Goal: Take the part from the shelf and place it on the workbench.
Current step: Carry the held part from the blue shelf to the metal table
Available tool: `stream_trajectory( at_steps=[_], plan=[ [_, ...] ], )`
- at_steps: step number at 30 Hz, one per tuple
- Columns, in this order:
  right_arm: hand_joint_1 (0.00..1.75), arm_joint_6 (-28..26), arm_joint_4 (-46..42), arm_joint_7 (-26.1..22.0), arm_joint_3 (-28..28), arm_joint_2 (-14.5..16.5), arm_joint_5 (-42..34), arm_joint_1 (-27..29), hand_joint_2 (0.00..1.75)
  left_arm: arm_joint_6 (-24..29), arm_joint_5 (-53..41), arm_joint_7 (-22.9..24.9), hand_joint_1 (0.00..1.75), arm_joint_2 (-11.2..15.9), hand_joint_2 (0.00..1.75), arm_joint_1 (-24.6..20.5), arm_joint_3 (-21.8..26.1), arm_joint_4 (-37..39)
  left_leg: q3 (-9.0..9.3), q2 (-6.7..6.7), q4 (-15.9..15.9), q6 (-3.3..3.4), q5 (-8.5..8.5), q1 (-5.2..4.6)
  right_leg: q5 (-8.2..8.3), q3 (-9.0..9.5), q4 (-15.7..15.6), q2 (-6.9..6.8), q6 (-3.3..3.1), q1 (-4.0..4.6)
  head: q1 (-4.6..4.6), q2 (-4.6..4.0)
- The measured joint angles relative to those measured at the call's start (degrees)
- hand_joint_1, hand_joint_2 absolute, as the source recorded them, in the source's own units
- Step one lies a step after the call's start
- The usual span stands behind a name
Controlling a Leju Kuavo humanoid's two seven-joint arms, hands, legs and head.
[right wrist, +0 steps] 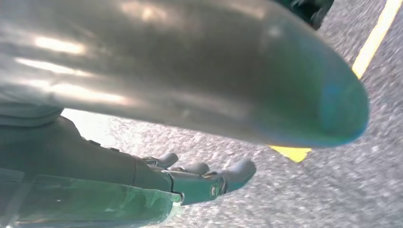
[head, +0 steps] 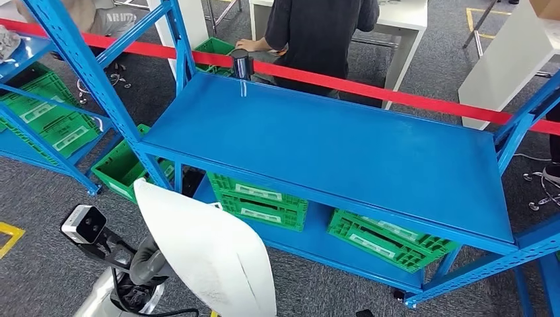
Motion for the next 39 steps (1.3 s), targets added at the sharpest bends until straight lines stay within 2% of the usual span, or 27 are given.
stream_trajectory(
  at_steps=[1,3,5,6,8,11,12,13,15,16,17,18,20,22,24,26,27,28,30,31,32,33,34,35,36,38,39],
  plan=[
    [0.0,-0.09,-0.04,-0.02,0.0,-0.27,0.23,-0.02,0.0,0.13,-0.25,-0.4,1.75,-0.04,1.75,0.05,-0.04,0.02,-0.94,0.02,0.05,-0.07,0.68,-0.07,-1.34,-0.57,3.38,-0.01,0.19,-0.06,0.01,0.0],
    [0.0,-0.26,-0.34,-0.04,-0.02,-0.86,0.64,-0.07,0.0,0.23,-0.68,-0.97,1.75,-0.06,1.75,0.15,-0.09,0.02,-2.94,0.08,0.35,-0.33,2.01,-0.04,-0.58,0.66,5.8,-0.02,1.52,-0.21,0.01,0.0],
    [0.0,-0.35,-1.0,-0.02,-0.13,-1.3,0.98,-0.3,0.0,0.24,-1.07,-1.16,1.75,-0.07,1.75,0.2,-0.1,-0.03,-4.98,0.11,1.24,-0.84,3.05,0.09,1.59,5.69,0.28,-0.04,2.74,-0.46,0.02,0.0],
    [0.0,-0.35,-1.41,0.02,-0.21,-1.41,1.12,-0.52,0.0,0.25,-1.21,-1.09,1.75,-0.07,1.75,0.22,-0.09,-0.11,-5.94,0.13,1.93,-1.15,3.41,0.08,1.37,8.9,-4.24,0.0,2.76,-0.42,0.01,0.0],
    [0.0,-0.33,-2.15,0.14,-0.35,-1.44,1.32,-0.92,0.0,0.29,-1.38,-0.85,1.75,-0.09,1.75,0.33,-0.08,-0.31,-7.01,0.2,3.0,-1.8,4.09,0.01,-0.2,12.4,-9.89,0.16,1.95,-0.19,-0.16,0.0],
    [0.0,-0.31,-2.84,0.33,-0.39,-1.37,1.41,-1.02,0.0,0.38,-1.37,-0.72,1.75,-0.06,1.75,0.56,-0.09,-0.52,-7.58,0.08,3.44,-2.81,4.55,0.34,0.12,11.77,-10.18,0.14,0.47,-0.11,-0.37,0.0],
    [0.0,-0.31,-2.98,0.39,-0.4,-1.35,1.43,-1.03,0.0,0.41,-1.37,-0.71,1.75,-0.04,1.75,0.64,-0.09,-0.55,-8.01,-0.03,4.3,-3.18,3.19,0.5,0.7,11.26,-10.18,0.01,-0.08,-0.22,-0.38,0.0],
    [0.0,-0.31,-3.11,0.42,-0.4,-1.34,1.43,-1.04,0.0,0.42,-1.37,-0.71,1.75,0.0,1.75,0.7,-0.07,-0.59,-8.68,-0.14,6.31,-3.54,0.68,0.65,1.38,10.6,-10.21,-0.11,-0.55,-0.32,-0.39,0.0],
    [0.0,-0.31,-3.31,0.44,-0.42,-1.37,1.44,-1.07,0.0,0.43,-1.38,-0.7,1.75,0.06,1.75,0.76,-0.04,-0.64,-10.38,-0.2,13.5,-4.13,-5.57,0.81,2.79,9.18,-10.13,-0.23,-1.02,-0.12,-0.41,0.0],
    [0.0,-0.31,-3.37,0.44,-0.42,-1.38,1.44,-1.04,0.0,0.43,-1.38,-0.7,1.75,0.09,1.75,0.79,-0.03,-0.66,-10.98,-0.2,17.33,-4.26,-7.46,0.85,3.49,8.4,-10.08,-0.25,-1.04,0.01,-0.42,0.0],
    [0.0,-0.31,-3.39,0.44,-0.42,-1.38,1.44,-1.02,0.0,0.43,-1.38,-0.7,1.75,0.13,1.75,0.82,-0.03,-0.66,-10.97,-0.2,19.93,-4.23,-7.94,0.86,4.15,7.64,-10.03,-0.25,-1.02,0.15,-0.42,0.0],
    [0.0,-0.31,-3.4,0.44,-0.42,-1.38,1.44,-1.0,0.0,0.43,-1.38,-0.7,1.75,0.14,1.75,0.83,-0.04,-0.66,-9.98,-0.22,20.53,-4.04,-7.19,0.82,4.79,6.81,-10.01,-0.24,-0.98,0.33,-0.42,0.0],
    [0.0,-0.31,-3.43,0.45,-0.42,-1.35,1.44,-1.0,0.0,0.43,-1.38,-0.7,1.75,0.18,1.75,0.8,-0.03,-0.67,-4.81,-0.34,15.34,-3.0,-4.61,0.6,5.97,5.43,-9.99,-0.17,-0.92,0.68,-0.42,0.0],
    [0.0,-0.31,-3.7,0.46,-0.42,-1.12,1.44,-0.98,0.0,0.44,-1.37,-0.7,1.75,0.21,1.75,0.7,0.02,-0.84,1.51,-0.42,6.65,-1.46,-4.81,0.14,7.02,4.64,-10.03,-0.12,-0.58,0.84,-0.34,0.0],
    [0.0,-0.3,-4.01,0.46,-0.43,-1.0,1.44,-1.02,0.0,0.45,-1.35,-0.71,1.75,0.21,1.75,0.62,0.06,-1.05,3.96,-0.45,2.5,-0.56,-5.75,-0.51,7.96,4.34,-10.18,-0.15,0.19,0.47,-0.33,0.0],
    [0.0,-0.3,-4.14,0.47,-0.43,-1.09,1.44,-0.99,0.0,0.46,-1.35,-0.71,1.75,0.22,1.75,0.58,0.06,-1.15,3.45,-0.28,1.51,-0.03,-4.38,-0.83,8.68,4.02,-10.39,-0.13,0.92,0.21,-0.43,0.0],
    [0.0,-0.29,-4.2,0.48,-0.42,-1.1,1.44,-0.92,0.0,0.47,-1.36,-0.71,1.75,0.21,1.75,0.52,0.05,-1.18,3.04,-0.14,0.89,0.38,-3.48,-0.75,8.01,3.51,-9.76,-0.11,0.89,0.23,-0.42,0.0],
    [0.0,-0.29,-4.22,0.48,-0.42,-1.11,1.44,-0.88,0.0,0.48,-1.35,-0.71,1.75,0.18,1.75,0.5,0.04,-1.19,2.48,-0.01,0.33,0.65,-2.45,-0.57,6.42,2.72,-8.3,-0.09,0.61,0.3,-0.32,0.0],
    [0.0,-0.29,-4.25,0.48,-0.42,-1.23,1.45,-0.88,0.0,0.54,-1.36,-0.71,1.75,0.1,1.75,0.52,-0.02,-1.2,0.87,0.07,0.0,0.79,-0.72,-0.39,1.24,0.51,-2.0,-0.08,-0.08,0.16,-0.18,0.0],
    [0.0,-0.29,-4.25,0.48,-0.42,-1.31,1.45,-0.89,0.0,0.57,-1.37,-0.7,1.75,0.07,1.75,0.58,-0.04,-1.2,-0.1,0.09,0.06,0.61,0.06,-0.37,-0.67,-0.34,1.76,-0.08,0.03,0.03,-0.15,0.0],
    [0.0,-0.28,-4.25,0.48,-0.42,-1.41,1.44,-0.89,0.0,0.6,-1.39,-0.7,1.75,0.06,1.75,0.62,-0.07,-1.19,-1.17,0.13,0.16,0.42,0.85,-0.34,-1.43,-0.67,4.81,-0.09,0.54,-0.12,-0.15,0.0],
    [0.0,-0.29,-4.25,0.48,-0.42,-1.49,1.44,-0.88,0.0,0.6,-1.4,-0.7,1.75,0.06,1.75,0.64,-0.09,-1.19,-2.29,0.18,0.33,0.18,1.59,-0.26,-0.91,-0.19,6.33,-0.1,1.36,-0.29,-0.14,0.0],
    [0.0,-0.29,-4.25,0.48,-0.42,-1.57,1.44,-0.89,0.0,0.61,-1.4,-0.7,1.75,0.06,1.75,0.65,-0.09,-1.18,-3.44,0.22,0.64,-0.11,2.25,-0.12,0.45,1.19,5.88,-0.1,2.31,-0.48,-0.14,0.0],
    [0.0,-0.29,-4.25,0.48,-0.42,-1.64,1.44,-0.92,0.0,0.61,-1.4,-0.7,1.75,0.07,1.75,0.65,-0.09,-1.18,-4.61,0.26,1.16,-0.46,2.81,0.04,1.83,3.57,3.38,-0.11,3.12,-0.71,-0.15,0.0],
    [0.0,-0.3,-4.28,0.48,-0.42,-1.65,1.44,-1.0,0.0,0.61,-1.4,-0.7,1.75,0.07,1.75,0.65,-0.08,-1.19,-5.8,0.27,1.88,-0.86,3.25,0.12,2.01,6.63,-0.59,-0.11,3.55,-0.83,-0.1,0.0],
    [0.0,-0.29,-4.34,0.47,-0.45,-1.7,1.44,-1.15,0.0,0.6,-1.4,-0.69,1.75,0.07,1.75,0.66,-0.06,-1.2,-7.44,0.32,3.37,-1.62,3.96,0.13,0.28,11.22,-7.68,0.0,2.96,-0.72,-0.17,0.0],
    [0.0,-0.3,-4.38,0.47,-0.46,-1.7,1.44,-1.17,0.0,0.59,-1.4,-0.68,1.75,0.07,1.75,0.68,-0.05,-1.21,-7.83,0.33,3.76,-1.92,4.36,0.12,-0.76,12.05,-9.31,0.05,2.39,-0.49,-0.23,0.0]
  ],
)
